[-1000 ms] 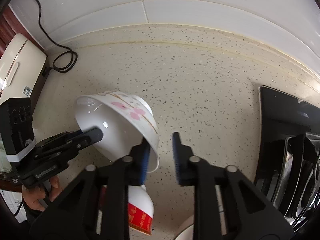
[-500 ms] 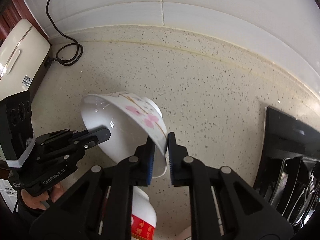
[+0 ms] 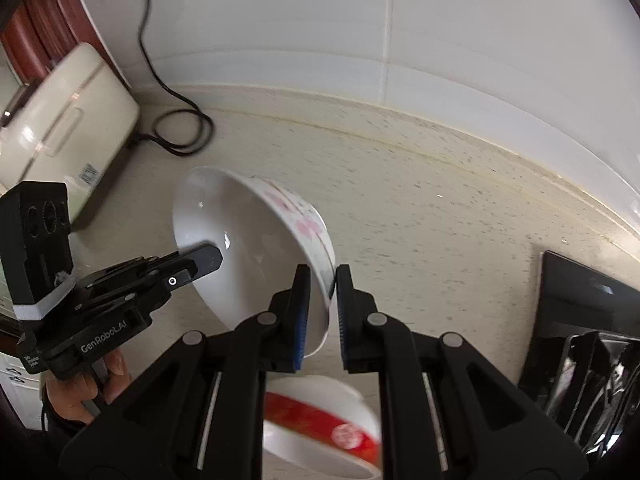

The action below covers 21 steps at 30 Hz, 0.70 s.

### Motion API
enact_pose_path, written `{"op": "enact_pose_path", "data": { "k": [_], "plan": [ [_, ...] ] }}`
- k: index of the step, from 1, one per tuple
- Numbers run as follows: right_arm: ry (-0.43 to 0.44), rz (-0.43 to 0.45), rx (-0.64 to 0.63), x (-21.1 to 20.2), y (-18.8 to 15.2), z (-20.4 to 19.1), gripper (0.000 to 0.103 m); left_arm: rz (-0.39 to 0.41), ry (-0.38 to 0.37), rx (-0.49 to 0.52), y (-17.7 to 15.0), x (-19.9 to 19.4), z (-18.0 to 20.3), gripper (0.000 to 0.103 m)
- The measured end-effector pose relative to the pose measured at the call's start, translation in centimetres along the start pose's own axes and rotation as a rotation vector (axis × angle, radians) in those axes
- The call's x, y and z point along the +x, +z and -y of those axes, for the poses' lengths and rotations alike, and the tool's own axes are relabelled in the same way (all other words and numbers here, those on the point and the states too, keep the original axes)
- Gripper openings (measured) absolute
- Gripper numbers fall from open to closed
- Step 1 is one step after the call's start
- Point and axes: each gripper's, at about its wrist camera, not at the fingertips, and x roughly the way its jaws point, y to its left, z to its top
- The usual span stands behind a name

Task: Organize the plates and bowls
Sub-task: 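Carry the bowl with both tools to beside the plate stack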

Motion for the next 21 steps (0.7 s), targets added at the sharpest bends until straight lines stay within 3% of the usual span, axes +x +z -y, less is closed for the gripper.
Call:
{"op": "enact_pose_path", "data": {
  "k": [12, 21],
  "plan": [
    [0.180, 0.041, -0.054, -0.3, -3.1, -8.4, 0.016, 0.051, 0.139, -0.057, -3.3, -9.8, -4.7, 0.005],
    [0.311, -0.006, -0.038, 2.8, -5.9, -12.7, 0.016, 0.027, 0.220, -0.110, -5.7, -12.3, -7.9, 0.005]
  ]
}}
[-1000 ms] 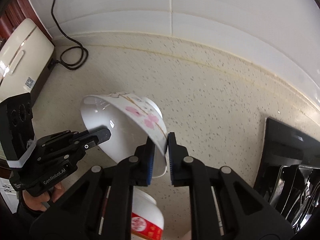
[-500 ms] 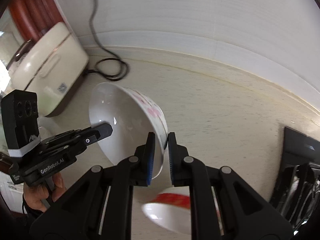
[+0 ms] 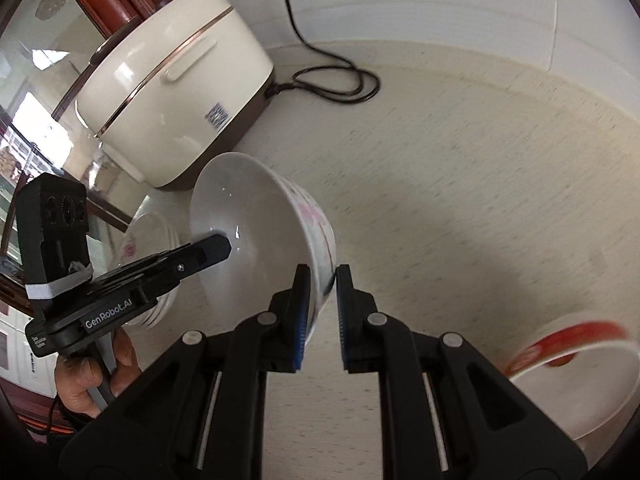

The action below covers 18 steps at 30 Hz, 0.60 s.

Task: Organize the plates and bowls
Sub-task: 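Carry the bowl with both tools to beside the plate stack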

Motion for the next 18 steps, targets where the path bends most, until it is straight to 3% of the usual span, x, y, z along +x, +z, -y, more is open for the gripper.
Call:
{"op": "enact_pose_path", "data": {
  "k": [18],
  "plan": [
    [0.044, -0.030, 0.021, 2.6, -0.4, -1.5, 0.020, -0.016, 0.064, -0.083, -0.8, -1.5, -2.8, 0.005]
  ]
}}
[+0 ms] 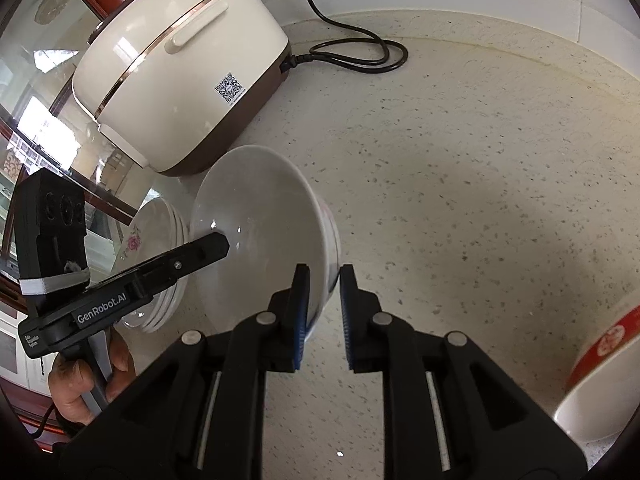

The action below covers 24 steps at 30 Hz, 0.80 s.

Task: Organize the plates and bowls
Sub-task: 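Carry the bowl with both tools to beside the plate stack, then lower the bowl onto the counter and open both tools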

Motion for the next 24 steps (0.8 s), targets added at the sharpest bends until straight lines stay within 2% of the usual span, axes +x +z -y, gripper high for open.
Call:
{"op": "enact_pose_path", "data": {
  "k": [7, 13, 18, 20, 24],
  "plan": [
    [0.016, 0.008, 0.008, 0.8, 0.7, -0.3, 0.020, 0.018, 0.004, -0.051, 0.5, -0.5, -0.7, 0.006],
    [0.009, 0.026, 0.003, 1.2, 1.2, -0.4, 0.020, 0.038, 0.014, -0.049, 1.0, -0.9, -0.5, 0.007],
    [-0.012, 0.048, 0.004, 1.2, 1.7, -0.2, 0.020, 0.051, 0.025, -0.046, 1.4, -1.0, -0.4, 0.011],
    [-0.011, 0.065, 0.005, 1.0, 1.8, -0.1, 0.031, 0.056, 0.034, -0.048, 1.5, -0.9, -0.4, 0.011],
    [-0.026, 0.077, -0.013, 0.7, 2.0, -0.5, 0.037, 0.067, 0.045, -0.060, 1.6, -1.2, -0.6, 0.012]
  ]
}}
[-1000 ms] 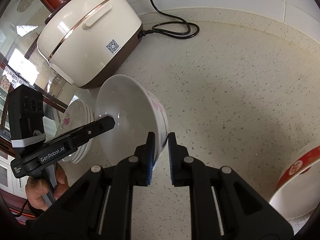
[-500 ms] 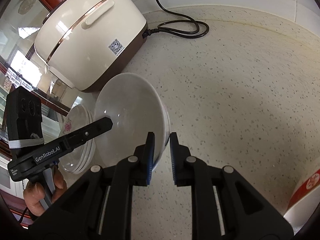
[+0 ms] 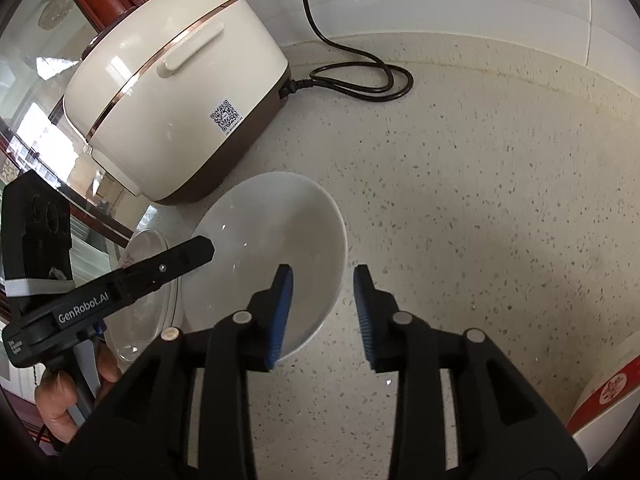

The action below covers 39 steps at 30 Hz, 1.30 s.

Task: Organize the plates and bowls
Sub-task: 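Lower the bowl onto the counter and open both tools, then move both tools to the red-rimmed white bowl by the stove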

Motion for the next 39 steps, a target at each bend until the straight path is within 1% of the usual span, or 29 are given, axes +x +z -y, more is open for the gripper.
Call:
{"op": "enact_pose_path", "data": {
  "k": [1, 3, 4, 6, 7, 8, 10, 11, 14, 16, 20, 23, 26, 28, 30, 32, 34, 37, 39],
  "plan": [
    [-0.006, 0.006, 0.000, -0.1, 0.0, 0.0, 0.038, 0.006, 0.006, -0.002, 0.0, -0.1, 0.0, 0.013],
    [-0.019, 0.034, 0.005, -0.8, -0.2, 0.1, 0.041, 0.026, 0.006, -0.006, 0.1, -0.7, -0.3, 0.018],
    [-0.031, 0.051, 0.008, -1.2, -0.2, 0.1, 0.045, 0.037, 0.003, -0.007, 0.1, -0.9, -0.3, 0.021],
    [-0.061, 0.099, 0.014, -2.4, -0.5, 0.1, 0.051, 0.073, -0.001, 0.001, 0.0, -1.9, -0.3, 0.034],
    [-0.071, 0.117, 0.013, -2.8, -0.7, 0.0, 0.057, 0.092, -0.004, 0.006, -0.1, -2.4, -0.3, 0.037],
    [-0.081, 0.142, 0.011, -3.5, -0.9, -0.2, 0.062, 0.110, -0.005, 0.011, -0.2, -2.9, -0.2, 0.043],
    [-0.097, 0.189, 0.002, -5.0, -1.8, -0.6, 0.069, 0.151, -0.001, 0.030, -0.5, -4.1, 0.3, 0.047],
    [-0.105, 0.211, -0.003, -5.6, -2.3, -0.8, 0.073, 0.163, -0.001, 0.038, -0.7, -4.5, 0.5, 0.048],
    [-0.147, 0.266, -0.009, -7.3, -3.9, -1.7, 0.081, 0.195, -0.016, 0.078, -1.7, -5.9, 1.5, 0.052],
    [-0.187, 0.306, -0.010, -8.5, -5.5, -2.2, 0.083, 0.219, -0.027, 0.104, -2.8, -6.6, 2.2, 0.054],
    [-0.218, 0.366, 0.006, -10.4, -9.0, -2.4, 0.085, 0.241, -0.060, 0.144, -4.5, -7.6, 3.4, 0.054],
    [-0.250, 0.400, 0.052, -11.7, -11.8, -1.6, 0.085, 0.247, -0.089, 0.190, -6.0, -7.9, 4.6, 0.054],
    [-0.271, 0.436, 0.095, -13.0, -14.4, -0.8, 0.085, 0.269, -0.159, 0.251, -8.0, -8.3, 6.2, 0.054],
    [-0.302, 0.456, 0.111, -13.6, -16.0, -0.3, 0.085, 0.279, -0.177, 0.301, -9.5, -8.2, 7.4, 0.054],
    [-0.339, 0.494, 0.133, -14.8, -17.8, 0.4, 0.085, 0.263, -0.205, 0.343, -10.8, -7.9, 8.6, 0.054],
    [-0.355, 0.523, 0.161, -15.8, -19.3, 1.1, 0.085, 0.255, -0.225, 0.359, -11.7, -7.6, 9.7, 0.054],
    [-0.367, 0.548, 0.186, -16.8, -20.3, 1.9, 0.085, 0.232, -0.263, 0.377, -12.8, -7.3, 10.9, 0.054],
    [-0.383, 0.579, 0.230, -18.1, -21.5, 3.3, 0.085, 0.214, -0.256, 0.412, -14.1, -6.7, 12.4, 0.054],
    [-0.376, 0.587, 0.276, -18.6, -22.0, 4.6, 0.085, 0.192, -0.260, 0.427, -14.6, -6.2, 13.5, 0.054]
  ]
}}
